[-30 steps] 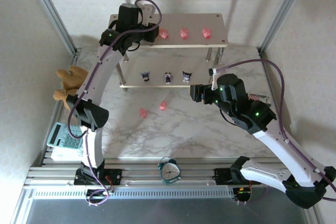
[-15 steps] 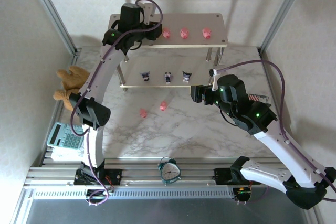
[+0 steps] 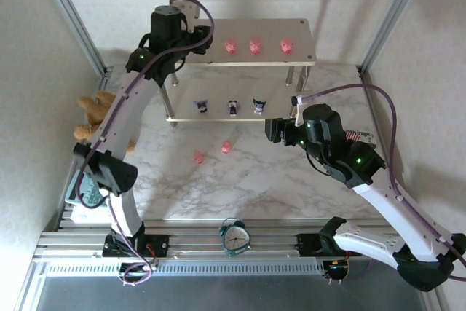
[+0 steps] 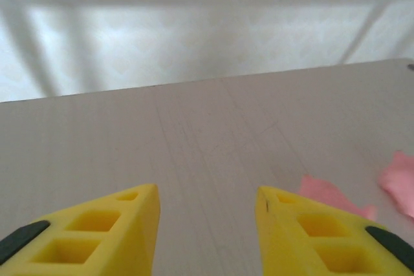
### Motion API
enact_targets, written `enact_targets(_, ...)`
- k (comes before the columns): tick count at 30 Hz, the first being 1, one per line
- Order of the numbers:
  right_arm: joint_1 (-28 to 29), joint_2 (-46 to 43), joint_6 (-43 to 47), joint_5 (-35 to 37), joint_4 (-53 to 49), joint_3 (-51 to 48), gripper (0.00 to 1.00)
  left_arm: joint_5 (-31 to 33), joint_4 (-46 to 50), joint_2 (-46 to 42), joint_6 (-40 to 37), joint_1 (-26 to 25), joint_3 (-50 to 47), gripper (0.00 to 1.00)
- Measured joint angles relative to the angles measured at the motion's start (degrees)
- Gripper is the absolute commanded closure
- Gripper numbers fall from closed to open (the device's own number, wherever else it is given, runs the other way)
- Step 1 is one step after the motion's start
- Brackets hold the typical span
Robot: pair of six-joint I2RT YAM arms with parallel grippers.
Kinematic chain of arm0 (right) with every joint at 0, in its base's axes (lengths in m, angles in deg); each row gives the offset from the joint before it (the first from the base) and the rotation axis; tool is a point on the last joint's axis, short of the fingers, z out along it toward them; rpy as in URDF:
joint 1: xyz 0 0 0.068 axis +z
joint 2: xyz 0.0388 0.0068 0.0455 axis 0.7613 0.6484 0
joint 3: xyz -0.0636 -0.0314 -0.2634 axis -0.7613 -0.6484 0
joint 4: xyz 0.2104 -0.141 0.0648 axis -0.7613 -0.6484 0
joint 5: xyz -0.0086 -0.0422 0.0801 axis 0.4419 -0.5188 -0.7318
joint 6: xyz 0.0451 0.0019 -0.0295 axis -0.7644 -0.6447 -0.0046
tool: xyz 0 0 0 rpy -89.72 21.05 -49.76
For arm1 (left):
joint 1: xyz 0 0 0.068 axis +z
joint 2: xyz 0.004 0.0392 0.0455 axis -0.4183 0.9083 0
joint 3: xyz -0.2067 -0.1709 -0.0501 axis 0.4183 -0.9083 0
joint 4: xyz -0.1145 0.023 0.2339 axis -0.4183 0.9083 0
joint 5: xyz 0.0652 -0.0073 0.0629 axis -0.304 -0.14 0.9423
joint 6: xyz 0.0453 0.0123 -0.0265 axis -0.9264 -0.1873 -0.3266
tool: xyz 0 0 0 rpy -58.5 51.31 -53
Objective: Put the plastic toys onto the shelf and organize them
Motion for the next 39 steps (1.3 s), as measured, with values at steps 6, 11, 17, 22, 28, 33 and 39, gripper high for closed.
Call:
enact_targets(6,0.0,-0.6,0.0,0.0,-0.5,-0.1,0.12,7.6,-7.7,-25.6,0.5,-11.6,-33.1,0.51)
enact_targets(11,0.0,-1.2,-0.3,-0.4,-0.9,-1.7,0.12,8.8,-12.8,-44.8,7.3,-12.8,-61.7,0.49)
enact_targets(17,0.0,-1.4,-2.4,-2.9,-1.2,-4.6,0.1,10.1,-16.3,-47.8,15.7,-12.8,-83.4,0.46)
enact_targets(22,0.0,-1.4,-4.0,-4.7,-1.3,-5.2,0.08,11.3,-21.7,-41.8,20.2,-12.8,-88.4,0.42)
enact_targets(28,0.0,-1.4,-4.8,-5.3,-1.3,-5.7,0.08,10.4,-32.4,-31.9,24.2,-10.5,-89.0,0.42)
enact_targets(33,0.0,-1.4,-5.0,-5.7,-1.2,-6.4,0.07,9.0,-37.3,-24.1,27.0,-8.2,-89.0,0.42)
enact_targets(39,0.0,-1.4,-5.0,-5.6,-0.4,-7.2,0.07,7.4,-40.2,-19.3,28.9,-7.1,-89.0,0.43)
